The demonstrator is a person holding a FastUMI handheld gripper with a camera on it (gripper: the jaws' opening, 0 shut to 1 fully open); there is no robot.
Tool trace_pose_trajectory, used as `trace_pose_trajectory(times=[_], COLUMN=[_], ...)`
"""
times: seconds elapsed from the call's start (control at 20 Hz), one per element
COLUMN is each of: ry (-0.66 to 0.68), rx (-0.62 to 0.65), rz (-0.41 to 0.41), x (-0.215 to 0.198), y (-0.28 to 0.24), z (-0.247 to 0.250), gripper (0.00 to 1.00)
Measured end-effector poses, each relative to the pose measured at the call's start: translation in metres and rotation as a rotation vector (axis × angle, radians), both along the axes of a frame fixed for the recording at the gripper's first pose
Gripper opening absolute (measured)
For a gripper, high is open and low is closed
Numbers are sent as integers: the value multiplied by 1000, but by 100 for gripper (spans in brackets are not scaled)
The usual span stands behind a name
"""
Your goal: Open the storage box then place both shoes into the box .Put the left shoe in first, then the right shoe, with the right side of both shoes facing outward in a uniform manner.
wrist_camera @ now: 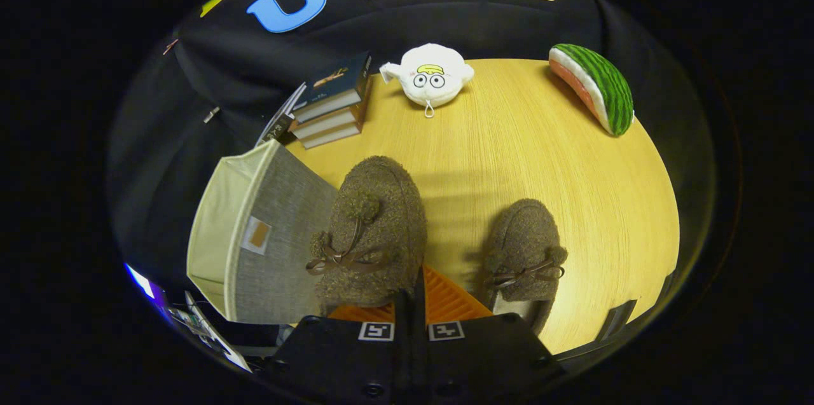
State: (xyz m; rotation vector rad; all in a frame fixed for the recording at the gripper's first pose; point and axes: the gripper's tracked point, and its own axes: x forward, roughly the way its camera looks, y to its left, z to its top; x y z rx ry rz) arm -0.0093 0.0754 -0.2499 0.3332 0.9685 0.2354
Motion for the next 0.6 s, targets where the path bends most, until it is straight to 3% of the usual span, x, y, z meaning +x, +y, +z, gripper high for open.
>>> trace_pose_trajectory(times=[0.25, 0.6], ry=[-28, 20], rx=[76, 100], rz=[-1, 31], x=[13, 18], y=[43, 136], z=[65, 108], gripper=[5, 5])
